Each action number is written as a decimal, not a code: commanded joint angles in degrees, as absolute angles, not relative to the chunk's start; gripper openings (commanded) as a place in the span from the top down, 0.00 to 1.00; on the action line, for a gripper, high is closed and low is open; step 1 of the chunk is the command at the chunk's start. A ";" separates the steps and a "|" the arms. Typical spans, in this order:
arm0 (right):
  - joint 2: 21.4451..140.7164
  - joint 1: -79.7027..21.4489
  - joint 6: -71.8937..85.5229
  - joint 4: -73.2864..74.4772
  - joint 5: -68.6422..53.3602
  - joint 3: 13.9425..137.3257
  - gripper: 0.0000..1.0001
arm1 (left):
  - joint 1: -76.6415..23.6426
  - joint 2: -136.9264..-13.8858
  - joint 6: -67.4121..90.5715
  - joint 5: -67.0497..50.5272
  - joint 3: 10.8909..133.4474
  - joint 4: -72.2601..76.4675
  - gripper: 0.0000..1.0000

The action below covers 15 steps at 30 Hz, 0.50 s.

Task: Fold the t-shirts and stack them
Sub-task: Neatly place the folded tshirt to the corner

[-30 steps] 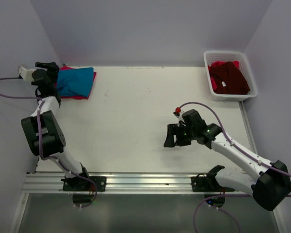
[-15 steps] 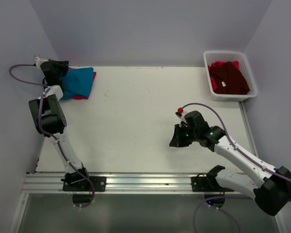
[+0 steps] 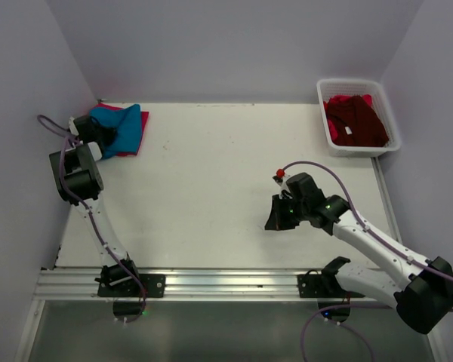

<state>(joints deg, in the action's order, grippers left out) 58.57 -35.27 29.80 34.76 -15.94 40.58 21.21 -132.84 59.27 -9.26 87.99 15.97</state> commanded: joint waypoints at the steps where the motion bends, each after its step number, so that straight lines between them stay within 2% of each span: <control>1: 58.27 -35.51 30.41 34.37 -16.08 42.71 1.00 | 23.38 -134.38 61.43 -6.50 84.20 8.36 1.00; 8: 55.99 -35.51 30.59 35.50 -15.56 42.54 1.00 | 23.47 -134.39 62.58 -8.96 84.11 8.87 1.00; 15: 53.97 -35.59 30.59 35.33 -15.73 41.57 1.00 | 23.55 -126.58 63.10 -18.53 80.94 32.24 1.00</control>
<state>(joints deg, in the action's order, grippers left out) 55.05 -35.27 30.02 35.29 -15.94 40.58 22.22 -131.20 61.87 -13.93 82.15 23.90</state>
